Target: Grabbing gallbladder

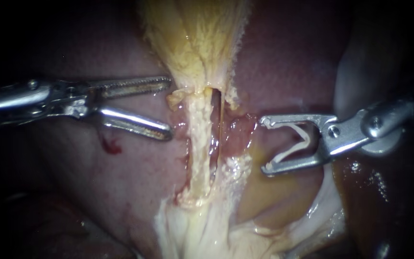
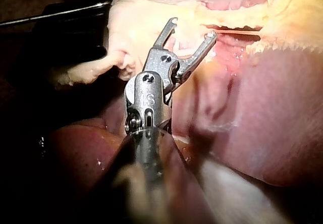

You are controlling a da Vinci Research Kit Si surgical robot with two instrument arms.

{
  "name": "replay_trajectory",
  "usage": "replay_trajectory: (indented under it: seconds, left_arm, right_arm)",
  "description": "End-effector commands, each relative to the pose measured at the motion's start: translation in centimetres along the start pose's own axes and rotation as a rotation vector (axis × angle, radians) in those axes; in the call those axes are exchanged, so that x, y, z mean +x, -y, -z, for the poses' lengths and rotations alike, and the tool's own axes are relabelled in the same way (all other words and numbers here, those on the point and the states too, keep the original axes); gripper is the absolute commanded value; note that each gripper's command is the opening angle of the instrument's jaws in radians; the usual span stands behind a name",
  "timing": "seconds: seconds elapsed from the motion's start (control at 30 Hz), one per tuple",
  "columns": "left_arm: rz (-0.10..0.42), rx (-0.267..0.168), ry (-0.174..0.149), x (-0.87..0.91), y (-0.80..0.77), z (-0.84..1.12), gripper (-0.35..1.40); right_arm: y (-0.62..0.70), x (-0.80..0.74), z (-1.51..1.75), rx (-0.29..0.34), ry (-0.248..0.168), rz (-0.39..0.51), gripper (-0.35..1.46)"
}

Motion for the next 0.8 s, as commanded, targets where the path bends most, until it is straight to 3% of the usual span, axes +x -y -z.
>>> replay_trajectory:
  seconds: [0.03, 0.27, 0.5, 0.8]
  left_arm:
    - [0.001, -0.002, 0.000, -0.01, 0.00, -0.02, 0.59]
    - [0.006, -0.020, -0.002, -0.07, 0.02, -0.24, 0.58]
    - [0.013, -0.026, -0.001, -0.08, 0.00, -0.27, 0.43]
    - [0.052, -0.050, -0.025, -0.06, -0.03, -0.18, -0.33]
  right_arm:
    - [0.00, 0.00, -0.01, 0.000, 0.000, 0.000, 0.50]
    - [0.01, 0.00, 0.00, 0.001, 0.000, 0.000, 0.50]
    - [0.01, 0.00, 0.00, 0.001, 0.000, 0.000, 0.50]
    - [0.01, 0.00, 0.00, 0.001, 0.000, 0.000, 0.50]
